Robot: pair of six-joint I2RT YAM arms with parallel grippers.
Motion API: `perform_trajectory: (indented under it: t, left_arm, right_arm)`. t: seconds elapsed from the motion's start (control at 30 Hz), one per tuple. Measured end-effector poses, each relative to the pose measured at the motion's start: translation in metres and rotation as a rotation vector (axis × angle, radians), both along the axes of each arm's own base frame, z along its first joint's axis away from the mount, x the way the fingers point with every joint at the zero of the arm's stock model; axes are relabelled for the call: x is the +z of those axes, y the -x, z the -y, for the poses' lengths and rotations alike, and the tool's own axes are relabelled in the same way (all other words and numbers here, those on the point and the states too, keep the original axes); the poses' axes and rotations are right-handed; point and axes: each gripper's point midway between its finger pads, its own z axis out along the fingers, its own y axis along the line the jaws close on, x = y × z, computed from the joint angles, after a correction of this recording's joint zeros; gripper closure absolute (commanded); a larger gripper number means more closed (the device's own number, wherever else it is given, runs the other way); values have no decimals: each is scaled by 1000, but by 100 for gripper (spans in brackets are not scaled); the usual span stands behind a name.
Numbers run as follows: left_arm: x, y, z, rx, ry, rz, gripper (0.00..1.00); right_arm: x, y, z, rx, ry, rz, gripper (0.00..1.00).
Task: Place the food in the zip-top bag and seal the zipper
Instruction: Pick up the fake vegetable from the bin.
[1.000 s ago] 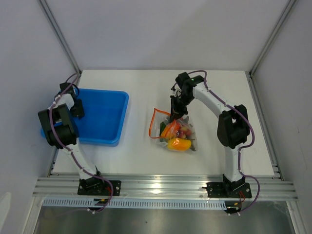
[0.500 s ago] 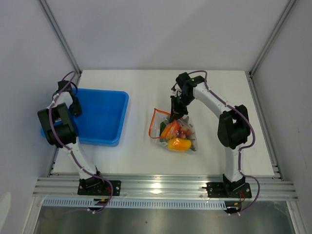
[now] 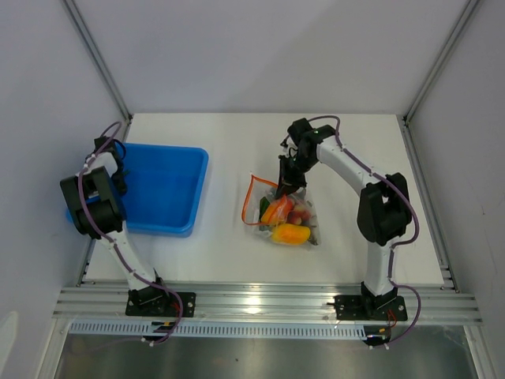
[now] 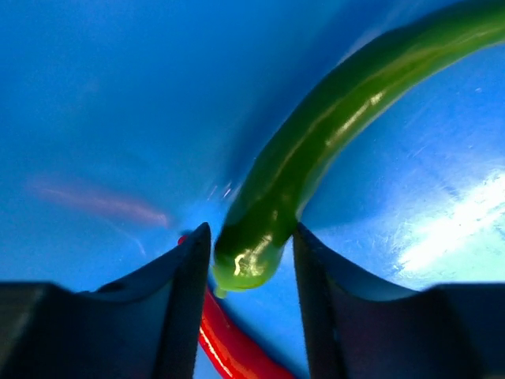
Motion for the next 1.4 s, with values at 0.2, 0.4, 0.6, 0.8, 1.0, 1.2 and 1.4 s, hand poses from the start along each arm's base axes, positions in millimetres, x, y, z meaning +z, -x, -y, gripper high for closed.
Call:
perform_trajectory:
  t: [0.2,0.4,0.6,0.8,1.0,1.2,1.4]
  left_arm:
    - [-3,3,1,5,6,-5,80]
    - [-3,8,5,26,13,16,96]
    - [-2,27,28,37,92,43,99]
    - [24,41,63,41,205,132,100]
    - [69,28,118,-58,286,297,99]
    - [92,37,196,-206,406,342,100]
    - [142,76,239,-309,478,458,99]
  right_arm:
    - [0,2,1,-17,-1,1,100]
    - [9,5,3,-28,-11,28,100]
    - [23,4,5,-37,-25,76,100]
    - [35,4,7,-48,-43,121,100]
    - [42,3,8,-55,-48,156,100]
    - [49,1,13,-63,-38,194,100]
    - [54,2,16,-65,-33,220,100]
